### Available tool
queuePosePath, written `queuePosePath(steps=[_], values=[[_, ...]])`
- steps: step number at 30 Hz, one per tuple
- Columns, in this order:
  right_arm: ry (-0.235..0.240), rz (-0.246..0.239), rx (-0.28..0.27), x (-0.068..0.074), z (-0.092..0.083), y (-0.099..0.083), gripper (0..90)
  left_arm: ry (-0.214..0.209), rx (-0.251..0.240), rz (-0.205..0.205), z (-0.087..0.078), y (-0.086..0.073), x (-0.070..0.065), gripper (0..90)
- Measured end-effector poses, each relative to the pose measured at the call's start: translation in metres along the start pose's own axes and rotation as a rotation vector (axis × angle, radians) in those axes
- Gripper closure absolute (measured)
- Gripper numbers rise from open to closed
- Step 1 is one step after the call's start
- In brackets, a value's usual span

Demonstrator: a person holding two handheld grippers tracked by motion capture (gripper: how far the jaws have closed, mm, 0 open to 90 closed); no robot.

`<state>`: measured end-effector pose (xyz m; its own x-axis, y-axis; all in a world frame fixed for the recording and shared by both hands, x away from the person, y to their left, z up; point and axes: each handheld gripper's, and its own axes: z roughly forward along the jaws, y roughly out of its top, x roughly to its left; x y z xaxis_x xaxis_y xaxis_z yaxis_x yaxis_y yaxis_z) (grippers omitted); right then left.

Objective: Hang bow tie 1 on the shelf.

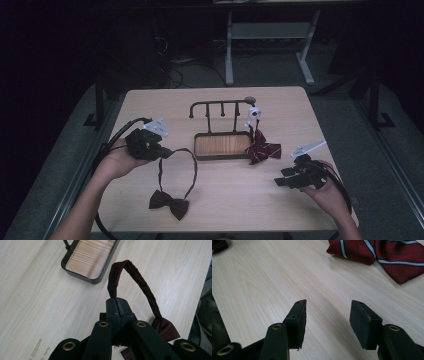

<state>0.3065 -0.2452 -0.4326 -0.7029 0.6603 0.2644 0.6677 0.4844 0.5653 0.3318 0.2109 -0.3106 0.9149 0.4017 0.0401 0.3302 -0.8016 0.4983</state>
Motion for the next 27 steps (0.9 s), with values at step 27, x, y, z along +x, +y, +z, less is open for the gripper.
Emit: queuePosePath(steps=[27], values=[[0.0,0.008,0.006,-0.001,-0.002,-0.003,47.7,0.02,-0.037,0.051,-0.025,0.034,0.0,89.8]])
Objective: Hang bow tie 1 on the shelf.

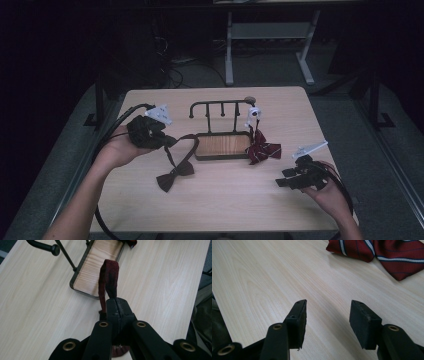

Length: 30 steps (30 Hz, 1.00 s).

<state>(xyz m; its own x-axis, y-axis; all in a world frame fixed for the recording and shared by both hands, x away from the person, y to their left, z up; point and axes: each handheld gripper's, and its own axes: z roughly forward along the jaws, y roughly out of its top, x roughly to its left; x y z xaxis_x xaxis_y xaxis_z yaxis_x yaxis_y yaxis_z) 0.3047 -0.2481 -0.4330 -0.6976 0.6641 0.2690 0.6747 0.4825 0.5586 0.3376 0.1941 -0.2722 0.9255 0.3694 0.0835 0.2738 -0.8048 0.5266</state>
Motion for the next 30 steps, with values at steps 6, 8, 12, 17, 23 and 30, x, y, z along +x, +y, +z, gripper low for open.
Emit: queuePosePath(steps=[6,8,12,17,23,30], values=[[-0.001,0.001,-0.007,0.0,-0.002,0.0,47.9,0.002,-0.001,0.01,-0.003,0.007,0.001,89.8],[-0.002,-0.005,-0.005,0.0,-0.001,0.001,47.9,0.003,-0.006,0.01,-0.004,0.009,0.001,89.8],[0.003,-0.006,-0.004,0.0,0.001,0.001,48.0,0.003,-0.002,0.017,-0.007,0.013,0.003,89.8],[0.005,-0.004,-0.007,0.0,0.0,0.002,48.0,0.008,-0.003,0.019,-0.012,0.017,0.006,89.8],[0.007,-0.006,-0.013,0.0,0.0,0.002,48.0,0.014,0.005,0.02,-0.015,0.024,0.01,89.8],[0.01,-0.003,-0.023,-0.002,-0.002,0.001,48.0,0.011,0.018,0.015,-0.015,0.028,0.014,89.8]])
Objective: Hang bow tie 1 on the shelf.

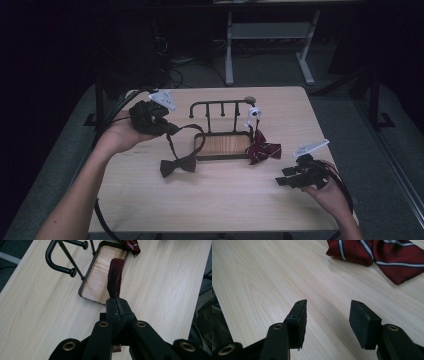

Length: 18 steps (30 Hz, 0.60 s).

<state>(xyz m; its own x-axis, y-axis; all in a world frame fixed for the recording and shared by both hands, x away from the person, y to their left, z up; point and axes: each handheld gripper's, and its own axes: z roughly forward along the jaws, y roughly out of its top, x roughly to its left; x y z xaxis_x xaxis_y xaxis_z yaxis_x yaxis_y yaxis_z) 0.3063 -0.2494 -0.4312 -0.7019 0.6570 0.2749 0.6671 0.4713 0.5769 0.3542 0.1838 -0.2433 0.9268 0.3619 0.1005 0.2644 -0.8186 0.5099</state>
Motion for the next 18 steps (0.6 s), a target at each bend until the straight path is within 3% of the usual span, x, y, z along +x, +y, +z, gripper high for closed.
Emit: queuePosePath(steps=[18], values=[[0.006,0.02,-0.013,-0.006,-0.005,-0.007,47.5,0.0,0.018,-0.006,-0.001,0.007,0.013,89.9]])
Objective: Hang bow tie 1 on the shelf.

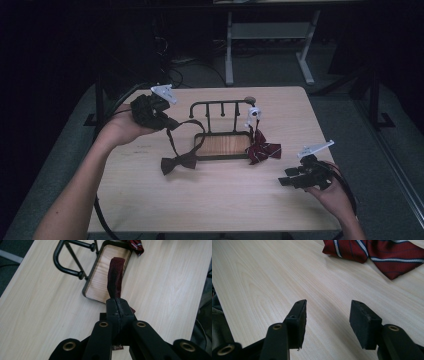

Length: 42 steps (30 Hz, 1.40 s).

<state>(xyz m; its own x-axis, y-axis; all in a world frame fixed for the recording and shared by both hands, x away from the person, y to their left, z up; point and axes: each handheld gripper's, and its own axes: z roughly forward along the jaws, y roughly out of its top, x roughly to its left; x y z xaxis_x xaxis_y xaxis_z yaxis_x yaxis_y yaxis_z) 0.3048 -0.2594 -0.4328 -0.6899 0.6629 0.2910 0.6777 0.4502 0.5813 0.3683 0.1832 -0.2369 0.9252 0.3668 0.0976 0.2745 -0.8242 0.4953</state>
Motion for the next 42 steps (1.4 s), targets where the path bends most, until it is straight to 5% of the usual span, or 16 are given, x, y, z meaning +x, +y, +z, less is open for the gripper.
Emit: queuePosePath(steps=[17,42], values=[[0.0,-0.001,-0.012,-0.002,-0.002,0.0,47.3,0.037,0.015,-0.02,-0.004,0.014,0.013,89.8],[-0.012,-0.017,-0.033,-0.001,-0.007,0.002,47.6,0.075,0.119,-0.082,0.013,0.033,0.044,89.8]])
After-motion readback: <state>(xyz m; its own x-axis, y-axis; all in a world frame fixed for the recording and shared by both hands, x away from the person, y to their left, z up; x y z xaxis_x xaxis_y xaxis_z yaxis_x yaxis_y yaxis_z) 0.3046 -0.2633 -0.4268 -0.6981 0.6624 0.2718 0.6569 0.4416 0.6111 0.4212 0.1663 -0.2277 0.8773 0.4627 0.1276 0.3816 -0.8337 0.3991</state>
